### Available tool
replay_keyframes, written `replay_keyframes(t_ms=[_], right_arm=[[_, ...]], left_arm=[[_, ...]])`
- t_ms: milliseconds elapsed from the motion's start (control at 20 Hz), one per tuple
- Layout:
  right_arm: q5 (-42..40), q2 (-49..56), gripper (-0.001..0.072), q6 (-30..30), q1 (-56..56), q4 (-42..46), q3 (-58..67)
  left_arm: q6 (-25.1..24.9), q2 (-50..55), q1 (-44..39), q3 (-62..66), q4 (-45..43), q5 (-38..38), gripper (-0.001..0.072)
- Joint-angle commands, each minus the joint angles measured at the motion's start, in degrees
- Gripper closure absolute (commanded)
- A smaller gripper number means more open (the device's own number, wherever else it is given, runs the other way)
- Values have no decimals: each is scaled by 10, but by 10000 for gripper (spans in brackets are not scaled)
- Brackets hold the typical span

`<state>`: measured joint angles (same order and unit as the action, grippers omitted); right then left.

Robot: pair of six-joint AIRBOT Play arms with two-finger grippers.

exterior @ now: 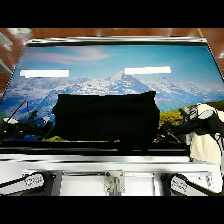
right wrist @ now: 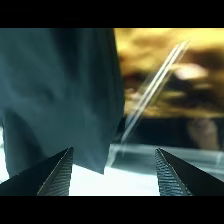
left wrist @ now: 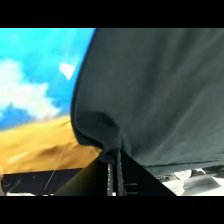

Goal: Fold the shirts.

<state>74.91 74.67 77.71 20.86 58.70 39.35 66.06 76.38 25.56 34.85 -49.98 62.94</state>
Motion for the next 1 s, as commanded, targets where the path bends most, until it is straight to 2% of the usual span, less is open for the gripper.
replay_keyframes(t_ms=[0,150,250,300,350,400,450,500,550,600,800,950], right_arm=[[-7,0,73,-11,0,-58,-47],[-30,0,73,-8,-53,-69,-59],[-86,0,75,15,-123,-73,-60],[-111,0,98,35,-156,-73,-60],[-125,0,159,52,-183,-67,-60],[-133,0,166,66,-199,-61,-60],[-132,0,310,68,-208,-62,-60],[-127,0,485,68,-208,-67,-60],[-120,-1,613,67,-206,-75,-59],[-112,-4,650,62,-202,-81,-56],[-117,-54,651,43,-197,-94,3],[-181,-66,653,92,-197,-58,92]], left_arm=[[-5,-11,0,1,6,9,674],[-9,-15,0,1,5,9,674],[-9,-15,0,1,5,9,674],[-9,-15,0,1,5,10,674],[-9,-15,0,1,5,9,674],[-9,-15,0,1,5,7,674],[-9,-15,0,1,5,5,674],[-10,-15,0,1,5,4,674],[-15,-15,0,1,5,3,674],[-22,-15,0,1,6,3,674],[-46,-22,2,38,14,21,675],[-38,-43,1,119,45,27,675]])
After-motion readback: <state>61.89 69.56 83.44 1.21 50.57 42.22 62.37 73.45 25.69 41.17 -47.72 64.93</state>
